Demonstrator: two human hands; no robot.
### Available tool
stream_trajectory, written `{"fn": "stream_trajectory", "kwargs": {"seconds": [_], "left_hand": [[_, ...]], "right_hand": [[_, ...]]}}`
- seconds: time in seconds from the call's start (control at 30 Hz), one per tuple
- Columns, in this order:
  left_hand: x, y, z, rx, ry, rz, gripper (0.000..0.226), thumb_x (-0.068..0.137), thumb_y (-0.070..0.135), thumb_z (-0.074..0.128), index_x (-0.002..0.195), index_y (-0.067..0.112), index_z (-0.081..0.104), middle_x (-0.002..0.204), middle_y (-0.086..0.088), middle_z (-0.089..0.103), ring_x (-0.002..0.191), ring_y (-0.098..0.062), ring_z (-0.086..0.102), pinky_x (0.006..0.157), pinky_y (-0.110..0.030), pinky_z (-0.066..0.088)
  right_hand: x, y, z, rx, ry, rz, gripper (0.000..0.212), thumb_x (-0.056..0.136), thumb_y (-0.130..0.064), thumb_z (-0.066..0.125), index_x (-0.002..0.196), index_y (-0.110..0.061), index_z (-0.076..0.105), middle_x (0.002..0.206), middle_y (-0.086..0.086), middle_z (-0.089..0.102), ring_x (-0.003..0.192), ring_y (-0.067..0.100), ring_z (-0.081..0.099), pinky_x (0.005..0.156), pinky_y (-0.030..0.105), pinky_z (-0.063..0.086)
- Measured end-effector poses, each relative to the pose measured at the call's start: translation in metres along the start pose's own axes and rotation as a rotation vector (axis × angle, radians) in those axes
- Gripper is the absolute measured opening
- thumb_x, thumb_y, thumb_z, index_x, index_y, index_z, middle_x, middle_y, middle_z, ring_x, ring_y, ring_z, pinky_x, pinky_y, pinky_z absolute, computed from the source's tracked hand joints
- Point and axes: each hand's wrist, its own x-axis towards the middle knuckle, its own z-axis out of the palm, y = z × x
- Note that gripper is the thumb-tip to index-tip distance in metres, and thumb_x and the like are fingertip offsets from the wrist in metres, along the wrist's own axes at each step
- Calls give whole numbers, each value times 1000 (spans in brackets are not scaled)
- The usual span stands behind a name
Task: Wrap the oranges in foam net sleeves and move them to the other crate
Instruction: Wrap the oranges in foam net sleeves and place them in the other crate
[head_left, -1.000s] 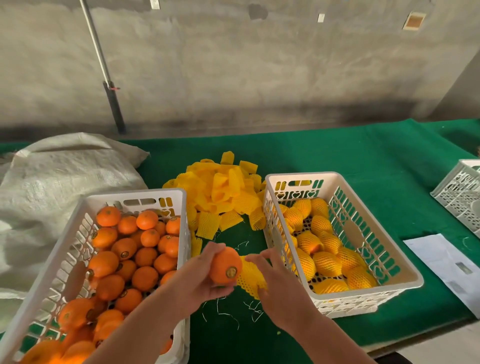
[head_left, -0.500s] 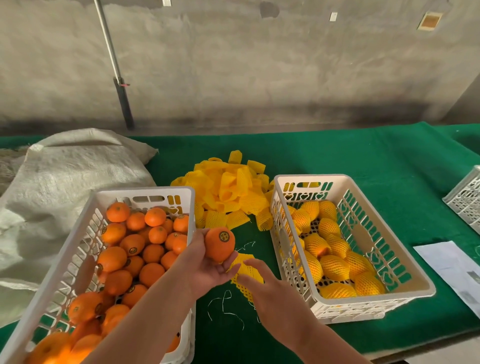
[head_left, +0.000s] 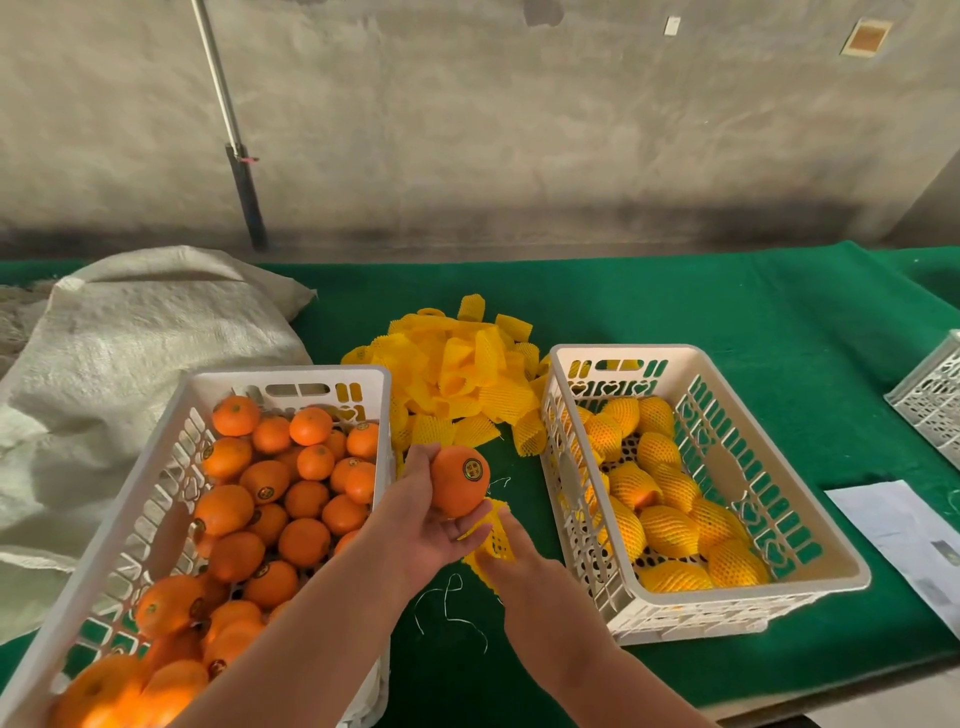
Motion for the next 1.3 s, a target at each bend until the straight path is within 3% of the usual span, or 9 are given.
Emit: {"fn": "stream_trajectory", "kwargs": {"seconds": [0.13,0.27,0.43,0.57,0.8,1.0,1.1,1.2,1.3], "left_hand": [[-2,-2,2,19,11,38,48,95,53,63,126,16,56,117,-21,69,96,-38,72,84,-52,55],[-3,-21,0,135,83,156,34,94,55,65,111,27,55,115,-19,69,91,-36,75,77,-46,61],[-2,-54,-10,370,119,325,42,89,68,61,108,30,61,114,-7,65,106,-28,66,96,-53,58],[-8,-66,-17,654,77,490,71,68,81,57,122,35,58,117,9,59,105,-15,60,88,-37,59],[-4,-67,-26,1017,44,661,85,77,79,51,148,33,46,148,11,40,125,-11,46,84,-14,43],[-7,-67,-23,1103,17,631,70,82,76,49,142,41,43,140,13,45,116,-10,51,82,-14,43],[-6,-66,-27,1061,-55,531,58,92,54,69,139,47,35,127,22,45,106,-5,53,70,-12,44],[-2,-66,-30,1084,-72,520,73,91,38,73,153,37,34,137,13,46,113,-13,54,77,-16,47],[-3,-71,-30,1189,43,681,76,88,48,76,153,32,39,139,13,50,119,-10,51,96,-24,50]], "right_hand": [[6,0,4,108,79,66,54,93,-2,57,141,-25,44,132,-3,50,90,18,67,70,24,49],[11,-1,5,362,163,159,51,97,-13,57,145,-28,46,119,-11,49,97,9,53,82,18,44],[11,0,2,516,205,171,45,89,-9,64,118,-38,45,105,-22,44,94,10,56,77,21,56],[11,9,-2,589,224,186,49,90,-16,74,130,-32,49,117,-15,48,102,1,55,79,7,50],[9,14,-4,554,239,184,61,92,-27,76,138,-36,37,126,-20,36,99,0,55,72,3,47],[5,12,-1,465,245,178,64,94,-29,74,142,-36,32,146,-15,32,103,6,50,69,-1,42],[2,12,-3,420,253,175,65,95,-29,73,145,-33,33,153,-14,29,111,9,54,81,5,42],[-1,10,-8,383,250,178,66,96,-28,73,150,-29,34,159,-15,22,127,20,57,96,18,48],[-4,3,-11,337,246,197,67,97,-33,72,153,-26,35,166,-12,14,133,19,54,104,22,47]]}}
